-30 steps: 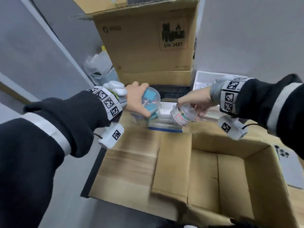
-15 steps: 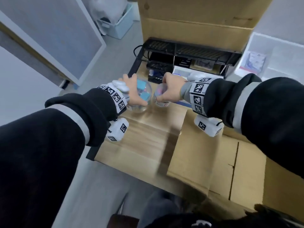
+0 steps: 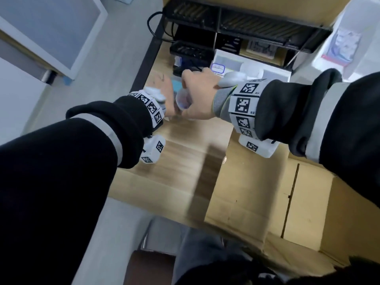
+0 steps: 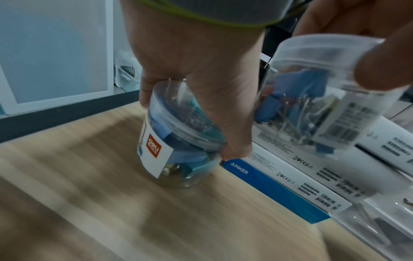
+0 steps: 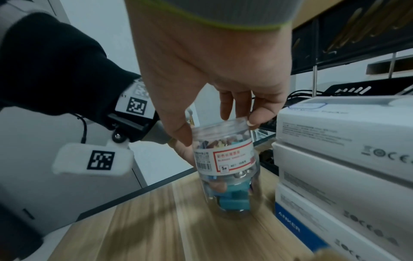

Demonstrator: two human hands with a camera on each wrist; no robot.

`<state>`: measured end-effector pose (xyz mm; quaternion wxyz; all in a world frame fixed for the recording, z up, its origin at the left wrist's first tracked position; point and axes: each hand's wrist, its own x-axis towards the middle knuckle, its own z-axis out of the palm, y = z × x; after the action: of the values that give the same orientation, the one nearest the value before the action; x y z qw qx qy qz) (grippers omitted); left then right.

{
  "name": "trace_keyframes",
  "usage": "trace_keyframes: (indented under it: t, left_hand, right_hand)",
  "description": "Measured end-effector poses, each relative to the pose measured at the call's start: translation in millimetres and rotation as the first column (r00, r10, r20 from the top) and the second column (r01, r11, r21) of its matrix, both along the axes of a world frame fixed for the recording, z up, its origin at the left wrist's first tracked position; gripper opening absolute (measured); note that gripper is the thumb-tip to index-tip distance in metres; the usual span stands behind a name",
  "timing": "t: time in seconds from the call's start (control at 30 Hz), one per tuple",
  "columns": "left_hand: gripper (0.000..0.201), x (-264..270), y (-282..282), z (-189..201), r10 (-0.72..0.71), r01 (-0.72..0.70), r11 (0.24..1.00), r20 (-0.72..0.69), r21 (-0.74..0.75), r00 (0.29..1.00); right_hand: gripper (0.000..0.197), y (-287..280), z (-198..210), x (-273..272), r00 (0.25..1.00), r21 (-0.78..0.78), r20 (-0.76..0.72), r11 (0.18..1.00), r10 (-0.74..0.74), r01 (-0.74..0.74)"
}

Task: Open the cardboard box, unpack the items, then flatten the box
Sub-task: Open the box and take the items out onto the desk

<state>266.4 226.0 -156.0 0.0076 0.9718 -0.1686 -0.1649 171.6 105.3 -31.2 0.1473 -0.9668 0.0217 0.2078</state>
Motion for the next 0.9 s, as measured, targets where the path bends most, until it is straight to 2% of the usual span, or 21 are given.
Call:
trace_keyframes:
  t: [0.13, 0.2, 0.23, 0.27, 0.3, 0.37, 0.43, 0.53, 0.63, 0.8, 0.9]
  left_hand:
    - [0.075, -0.4, -11.7, 0.6, 0.049, -0.048, 0.997, 0.013, -0.066, 0.999]
    - [0.043, 1.5, -20.7, 6.3, 0.133, -0.123, 0.986, 0.085, -0.114, 0.987]
    - [0.033, 2.4, -22.3, 8.3, 0.169, -0.155, 0.978, 0.094, -0.143, 0.981]
    - [0.033, 4.1, -21.2, 6.9, 0.196, -0.179, 0.969, 0.087, -0.172, 0.977]
    - [0.045, 5.4, -20.1, 4.6, 0.213, -0.199, 0.961, 0.061, -0.19, 0.975]
    - [0.083, 5.7, -12.4, 5.4, 0.183, -0.19, 0.967, -0.054, -0.169, 0.982]
    - [0.094, 7.7, -5.9, 7.1, 0.135, -0.149, 0.979, -0.102, -0.141, 0.986]
    - [0.078, 11.9, -3.0, 9.4, 0.112, -0.139, 0.973, -0.146, -0.186, 0.983]
    - [0.062, 13.2, 0.2, 13.9, 0.106, -0.136, 0.962, -0.134, -0.238, 0.985]
    - [0.059, 8.3, 2.7, 21.3, 0.087, -0.137, 0.956, -0.194, -0.26, 0.977]
    - [0.055, 6.6, 11.2, 12.6, 0.174, -0.225, 0.945, -0.217, -0.238, 0.96]
  right_hand:
    - [0.059, -8.7, -4.2, -2.4, 1.0, 0.017, 0.008, 1.0, 0.026, -0.026]
    - [0.054, -13.4, -8.4, -2.6, 1.0, 0.035, 0.019, 0.999, 0.019, -0.02]
    - [0.053, -15.5, -10.1, -2.7, 1.0, 0.047, 0.028, 0.999, 0.009, -0.01]
    - [0.052, -15.9, -12.5, -2.0, 0.999, 0.055, 0.035, 0.998, -0.002, 0.0]
    - [0.051, -15.3, -14.3, -1.2, 0.999, 0.06, 0.039, 0.998, -0.006, 0.003]
    - [0.048, -14.1, -16.2, 2.2, 0.998, 0.052, 0.057, 0.999, 0.014, -0.017]
    - [0.045, -12.5, -14.4, 7.6, 0.995, 0.035, 0.089, 0.999, 0.035, -0.038]
    - [0.043, -9.0, -9.6, 19.5, 0.991, 0.007, 0.126, 0.999, 0.042, -0.043]
    - [0.031, -5.4, -4.2, 32.1, 0.986, -0.051, 0.156, 0.998, 0.053, -0.046]
    - [0.029, -3.5, -3.7, 51.0, 0.989, -0.14, 0.137, 0.989, 0.062, -0.043]
    - [0.03, -3.4, -6.6, 59.8, 0.995, -0.16, 0.087, 0.987, 0.048, -0.033]
